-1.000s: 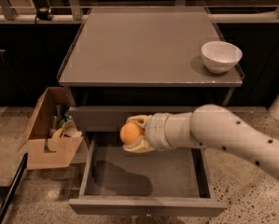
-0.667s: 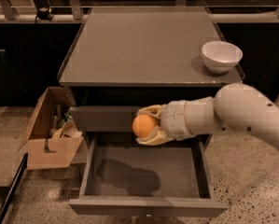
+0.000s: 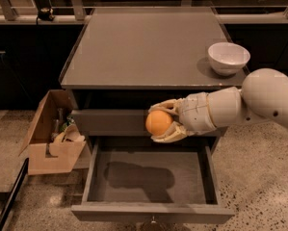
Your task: Pick orange from middle drawer and place on counter
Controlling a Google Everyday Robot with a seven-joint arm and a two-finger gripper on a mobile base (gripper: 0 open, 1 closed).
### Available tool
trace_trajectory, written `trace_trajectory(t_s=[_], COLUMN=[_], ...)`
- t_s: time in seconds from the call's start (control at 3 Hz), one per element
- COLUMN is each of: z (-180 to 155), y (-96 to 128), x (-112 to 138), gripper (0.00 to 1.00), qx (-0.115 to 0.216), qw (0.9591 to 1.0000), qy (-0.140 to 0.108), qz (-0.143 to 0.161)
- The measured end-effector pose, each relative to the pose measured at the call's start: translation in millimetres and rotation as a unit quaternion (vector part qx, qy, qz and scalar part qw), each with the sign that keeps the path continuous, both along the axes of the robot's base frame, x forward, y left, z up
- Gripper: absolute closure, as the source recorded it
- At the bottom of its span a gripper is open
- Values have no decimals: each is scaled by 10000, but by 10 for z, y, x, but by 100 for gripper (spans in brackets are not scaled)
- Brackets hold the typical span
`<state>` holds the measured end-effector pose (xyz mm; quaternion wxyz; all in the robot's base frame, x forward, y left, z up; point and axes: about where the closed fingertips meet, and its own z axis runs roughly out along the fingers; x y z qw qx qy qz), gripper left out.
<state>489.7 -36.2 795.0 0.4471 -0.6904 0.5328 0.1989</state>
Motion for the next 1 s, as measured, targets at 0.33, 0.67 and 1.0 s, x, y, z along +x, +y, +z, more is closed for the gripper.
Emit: trace_trajectory(t_s=[0.33, 0.67, 1.0], z=[-8, 52, 241], y=[7, 20, -3], x=[-1, 10, 147], gripper=[100, 100, 100], qx=[-1, 303, 862], qw=[10000, 9995, 9959], qy=[2, -60, -284], qz=[-3, 24, -14])
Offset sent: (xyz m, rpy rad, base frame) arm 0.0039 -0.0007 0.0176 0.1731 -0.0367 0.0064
